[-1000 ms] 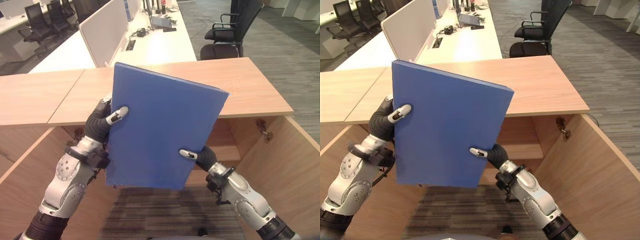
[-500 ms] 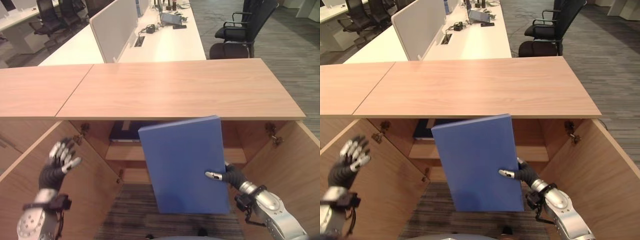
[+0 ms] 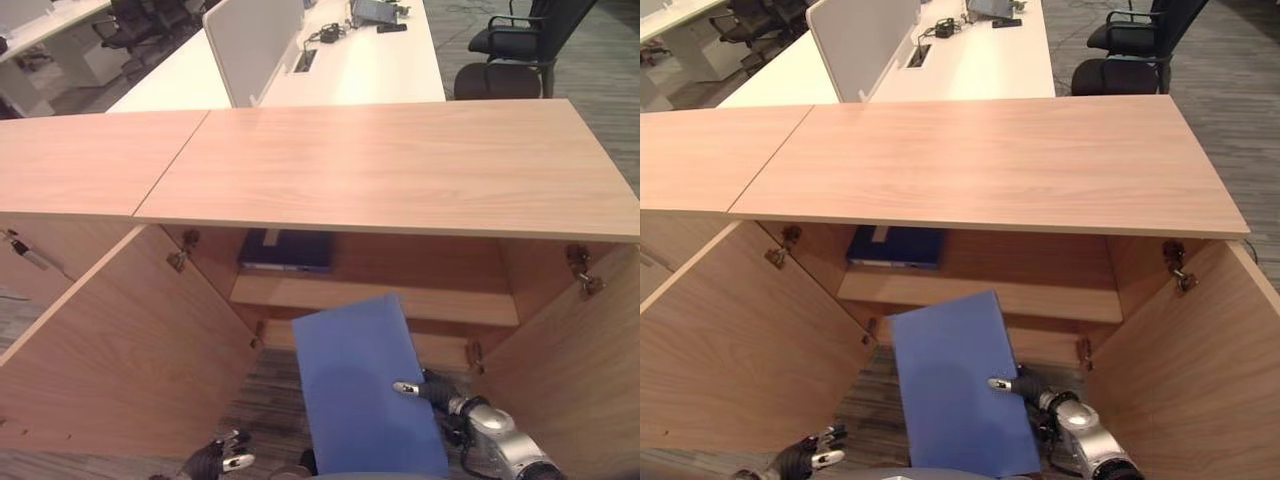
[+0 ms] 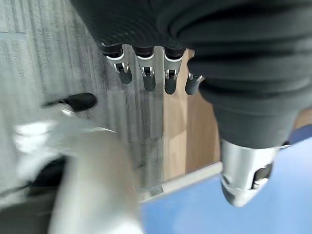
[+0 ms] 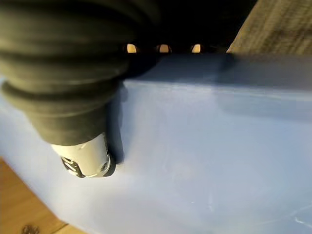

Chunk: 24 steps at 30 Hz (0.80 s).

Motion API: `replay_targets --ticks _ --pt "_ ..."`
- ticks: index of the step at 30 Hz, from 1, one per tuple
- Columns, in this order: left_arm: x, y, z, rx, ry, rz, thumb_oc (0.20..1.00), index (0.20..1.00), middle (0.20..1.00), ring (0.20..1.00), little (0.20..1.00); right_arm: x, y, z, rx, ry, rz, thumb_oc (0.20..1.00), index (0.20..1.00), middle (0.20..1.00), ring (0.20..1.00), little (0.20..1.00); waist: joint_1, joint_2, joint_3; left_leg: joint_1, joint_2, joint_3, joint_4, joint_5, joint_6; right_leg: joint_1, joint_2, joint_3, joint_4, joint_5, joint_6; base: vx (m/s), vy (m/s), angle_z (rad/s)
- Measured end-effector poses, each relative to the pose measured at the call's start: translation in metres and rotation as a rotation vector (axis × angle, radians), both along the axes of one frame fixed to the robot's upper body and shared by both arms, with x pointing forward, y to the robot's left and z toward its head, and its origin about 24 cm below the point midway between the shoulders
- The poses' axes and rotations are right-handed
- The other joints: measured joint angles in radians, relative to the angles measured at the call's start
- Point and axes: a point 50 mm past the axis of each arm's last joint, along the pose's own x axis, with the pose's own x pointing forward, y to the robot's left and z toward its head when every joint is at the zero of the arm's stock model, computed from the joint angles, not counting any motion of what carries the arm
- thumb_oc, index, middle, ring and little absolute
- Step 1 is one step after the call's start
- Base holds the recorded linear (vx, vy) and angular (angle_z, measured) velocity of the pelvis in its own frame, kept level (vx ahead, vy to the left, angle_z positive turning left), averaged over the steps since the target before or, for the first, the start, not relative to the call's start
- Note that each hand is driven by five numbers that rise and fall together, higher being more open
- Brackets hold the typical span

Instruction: Put the empty folder in the office cabinet

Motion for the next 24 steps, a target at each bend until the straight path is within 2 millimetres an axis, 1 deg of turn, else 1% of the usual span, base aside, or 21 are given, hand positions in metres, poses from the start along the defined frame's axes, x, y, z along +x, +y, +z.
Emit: replay_targets --ticks 3,4,7,8,9,10,11,13,14,15,16,18,19,20,21,22,23,24 --pt "0.014 -0.003 0.002 0.020 -0.040 -0.002 1.000 1.000 1.000 1.000 1.000 0.009 -0.001 0.001 0.046 -0.008 -0.116 0.200 0.200 0.200 0.200 0.200 -0.001 0.000 0.026 -0.018 0.002 -0.003 0.000 0.005 -0.002 -0.010 0.004 -0.004 0.000 0.002 -0.002 -0.06 -0.015 0.03" --pt "0.019 -0.003 0.003 0.028 -0.049 -0.005 1.000 1.000 1.000 1.000 1.000 0.014 -0.005 0.003 0.073 -0.020 -0.194 0.200 0.200 0.200 0.200 0.200 -0.002 0.005 0.028 -0.033 0.002 -0.006 0.000 0.009 -0.002 -0.023 0.004 -0.006 0.000 0.004 -0.002 -0.04 -0.013 0.06" --pt "0.030 -0.004 0.005 0.041 -0.076 -0.005 1.000 1.000 1.000 1.000 1.000 0.041 -0.020 0.018 0.155 -0.105 -0.429 0.200 0.200 0.200 0.200 0.200 -0.006 0.029 0.070 -0.045 0.001 -0.010 0.000 0.018 -0.001 -0.040 0.003 -0.007 0.000 0.012 -0.006 -0.08 -0.006 0.03" --pt "0.029 -0.004 0.004 0.046 -0.073 0.002 1.000 1.000 1.000 1.000 1.000 0.050 -0.025 0.024 0.186 -0.130 -0.491 0.200 0.200 0.200 0.200 0.200 -0.001 0.040 0.077 -0.058 0.001 -0.010 0.001 0.020 -0.002 -0.049 0.003 -0.008 0.000 0.013 -0.006 -0.05 0.005 -0.01" --pt "0.028 -0.004 0.003 0.047 -0.068 0.004 1.000 1.000 1.000 1.000 1.000 0.065 -0.029 0.033 0.221 -0.167 -0.555 0.200 0.200 0.200 0.200 0.200 -0.003 0.049 0.080 -0.073 0.001 -0.009 0.001 0.024 -0.003 -0.069 0.003 -0.006 0.000 0.017 -0.006 -0.09 0.039 -0.04" --pt "0.032 -0.007 0.004 0.043 -0.074 -0.014 1.000 1.000 1.000 1.000 1.000 0.087 -0.039 0.053 0.275 -0.256 -0.668 0.200 0.200 0.200 0.200 0.200 -0.002 0.066 0.103 -0.095 0.001 -0.007 0.001 0.032 -0.002 -0.092 0.003 -0.002 0.002 0.029 -0.010 -0.08 0.038 -0.02" --pt "0.031 -0.009 0.004 0.040 -0.074 -0.023 1.000 1.000 1.000 1.000 1.000 0.096 -0.045 0.064 0.308 -0.309 -0.727 0.200 0.200 0.200 0.200 0.200 0.004 0.078 0.116 -0.103 0.000 -0.007 0.001 0.035 -0.001 -0.101 0.003 -0.004 0.006 0.041 -0.019 -0.10 0.055 -0.07" --pt "0.029 -0.014 0.001 0.036 -0.058 -0.054 1.000 1.000 1.000 1.000 1.000 0.119 -0.052 0.091 0.382 -0.407 -0.816 0.200 0.200 0.200 0.200 0.200 0.010 0.092 0.132 -0.128 0.000 0.003 0.001 0.039 0.000 -0.132 0.003 0.008 0.007 0.045 -0.018 -0.05 0.030 -0.10" --pt "0.029 -0.015 0.001 0.035 -0.056 -0.063 1.000 1.000 1.000 1.000 1.000 0.125 -0.053 0.098 0.405 -0.430 -0.840 0.200 0.200 0.200 0.200 0.200 0.010 0.096 0.137 -0.133 0.000 0.002 0.001 0.040 0.000 -0.138 0.003 0.008 0.007 0.046 -0.018 -0.03 0.026 -0.09" --pt "0.030 -0.018 0.001 0.033 -0.058 -0.082 1.000 1.000 1.000 1.000 1.000 0.137 -0.057 0.112 0.442 -0.477 -0.886 0.200 0.200 0.200 0.200 0.200 0.012 0.099 0.145 -0.148 0.000 0.007 0.001 0.042 0.001 -0.157 0.003 0.012 0.007 0.047 -0.018 -0.02 0.026 -0.05" --pt "0.037 -0.023 0.004 0.026 -0.078 -0.108 1.000 1.000 1.000 1.000 1.000 0.147 -0.064 0.130 0.490 -0.539 -0.946 0.200 0.200 0.200 0.200 0.200 0.021 0.106 0.167 -0.154 0.000 0.008 0.001 0.044 0.000 -0.163 0.004 0.013 0.007 0.050 -0.022 -0.03 0.032 -0.07" --pt "0.046 -0.030 0.009 0.008 -0.114 -0.132 1.000 1.000 1.000 1.000 1.000 0.165 -0.072 0.159 0.550 -0.613 -1.020 0.200 0.200 0.200 0.200 0.200 0.024 0.115 0.187 -0.185 -0.001 0.012 0.001 0.049 0.001 -0.197 0.002 0.019 0.007 0.056 -0.022 -0.01 0.011 -0.03" --pt "0.051 -0.033 0.010 0.006 -0.126 -0.144 1.000 1.000 1.000 1.000 1.000 0.169 -0.076 0.170 0.594 -0.645 -1.065 0.200 0.200 0.200 0.200 0.200 0.026 0.122 0.203 -0.186 -0.001 0.010 0.001 0.049 0.001 -0.197 0.003 0.018 0.007 0.057 -0.024 0.00 0.000 0.00" --pt "0.053 -0.034 0.011 0.004 -0.131 -0.148 1.000 1.000 1.000 1.000 1.000 0.171 -0.077 0.175 0.616 -0.655 -1.089 0.200 0.200 0.200 0.200 0.200 0.026 0.125 0.206 -0.189 -0.001 0.010 0.001 0.049 0.001 -0.199 0.003 0.017 0.007 0.057 -0.024 0.02 0.006 0.03" --pt "0.059 -0.039 0.015 0.003 -0.159 -0.166 1.000 1.000 1.000 1.000 1.000 0.184 -0.085 0.203 0.686 -0.690 -1.166 0.200 0.200 0.200 0.200 0.200 0.032 0.145 0.213 -0.203 -0.002 0.010 0.001 0.049 0.001 -0.213 0.000 0.016 0.007 0.057 -0.023 0.00 0.000 0.00" --pt "0.064 -0.042 0.017 0.005 -0.177 -0.183 1.000 1.000 1.000 1.000 1.000 0.192 -0.088 0.230 0.726 -0.753 -1.176 0.200 0.200 0.200 0.200 0.200 0.043 0.160 0.219 -0.215 -0.002 0.010 0.001 0.049 0.002 -0.225 0.001 0.017 0.007 0.062 -0.024 -0.03 0.000 -0.01" --pt "0.070 -0.045 0.019 0.006 -0.193 -0.193 1.000 1.000 1.000 1.000 1.000 0.196 -0.092 0.249 0.758 -0.797 -1.177 0.200 0.200 0.200 0.200 0.200 0.059 0.165 0.221 -0.222 -0.002 0.011 0.001 0.049 0.002 -0.233 0.002 0.017 0.007 0.063 -0.025 0.00 0.000 0.00" --pt "0.080 -0.047 0.025 0.016 -0.225 -0.222 1.000 1.000 1.000 1.000 1.000 0.202 -0.103 0.290 0.772 -0.872 -1.180 0.200 0.200 0.200 0.200 0.200 0.078 0.177 0.227 -0.263 -0.003 0.009 0.019 0.049 0.002 -0.263 -0.003 0.016 0.008 0.065 -0.024 -0.04 -0.029 0.09"
